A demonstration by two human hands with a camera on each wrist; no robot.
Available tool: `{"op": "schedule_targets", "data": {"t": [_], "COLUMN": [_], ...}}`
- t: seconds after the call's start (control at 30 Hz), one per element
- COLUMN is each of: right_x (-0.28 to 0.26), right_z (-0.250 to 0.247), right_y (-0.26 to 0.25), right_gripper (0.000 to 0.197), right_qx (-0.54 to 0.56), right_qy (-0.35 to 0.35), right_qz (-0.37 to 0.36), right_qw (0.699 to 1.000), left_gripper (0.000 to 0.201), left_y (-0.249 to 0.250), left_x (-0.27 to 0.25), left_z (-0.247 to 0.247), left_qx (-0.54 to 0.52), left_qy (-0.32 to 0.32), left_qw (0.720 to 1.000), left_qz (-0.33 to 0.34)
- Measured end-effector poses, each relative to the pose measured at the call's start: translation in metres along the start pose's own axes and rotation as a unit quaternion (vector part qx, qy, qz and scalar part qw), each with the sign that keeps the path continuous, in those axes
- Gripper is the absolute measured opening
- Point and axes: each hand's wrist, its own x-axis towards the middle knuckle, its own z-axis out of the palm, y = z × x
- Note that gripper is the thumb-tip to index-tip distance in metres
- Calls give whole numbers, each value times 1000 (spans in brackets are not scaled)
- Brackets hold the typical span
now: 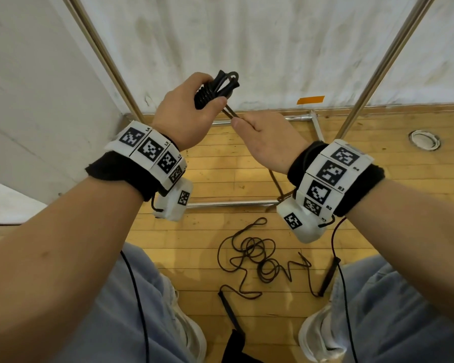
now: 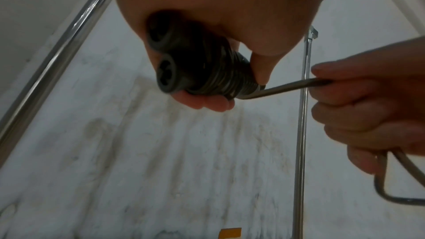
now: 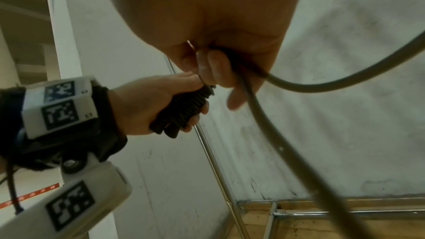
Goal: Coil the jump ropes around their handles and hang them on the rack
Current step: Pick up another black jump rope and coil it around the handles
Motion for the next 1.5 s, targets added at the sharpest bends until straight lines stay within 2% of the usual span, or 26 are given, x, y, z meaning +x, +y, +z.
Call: {"op": "schedule_targets", "data": {"t": [0.2,0.37,0.63,0.83,0.9,0.97,1.13,1.23,1.3,1.37,1.43,1.5], "right_x": [2,2,1,2,1,0,6,8,7,8,9,9], "right_z": [-10,-19,-21,-24,-25,-28,-36,-39,-39,-38,-34,-29], "right_y": [3,6,10,11,10,11,21,28,33,36,36,33], "right_gripper": [36,38,36,39,41,43,40,44,44,37,27,25], "right_qx": [-53,-43,-67,-48,-44,-33,89,159,222,296,373,416], "right_qy": [7,22,42,84,90,93,104,66,20,-3,1,25], "right_qz": [2,15,7,20,22,26,77,108,119,116,106,91], "right_qw": [999,999,997,995,995,995,988,979,968,948,922,905], "left_gripper": [41,38,42,40,42,36,22,19,21,34,38,30], "left_y": [-10,-10,2,15,19,22,29,30,30,29,29,30], "left_x": [2,1,-9,-17,-20,-23,-29,-31,-32,-32,-33,-33], "left_z": [-1,3,11,13,12,14,18,17,14,11,9,7], "left_qx": [69,130,109,104,94,89,112,122,111,86,48,1], "left_qy": [-48,-135,-247,-223,-203,-180,-145,-140,-141,-133,-111,-84], "left_qw": [996,982,959,963,968,974,975,971,970,974,981,987], "left_qz": [14,13,79,114,111,104,128,153,163,161,153,136]}}
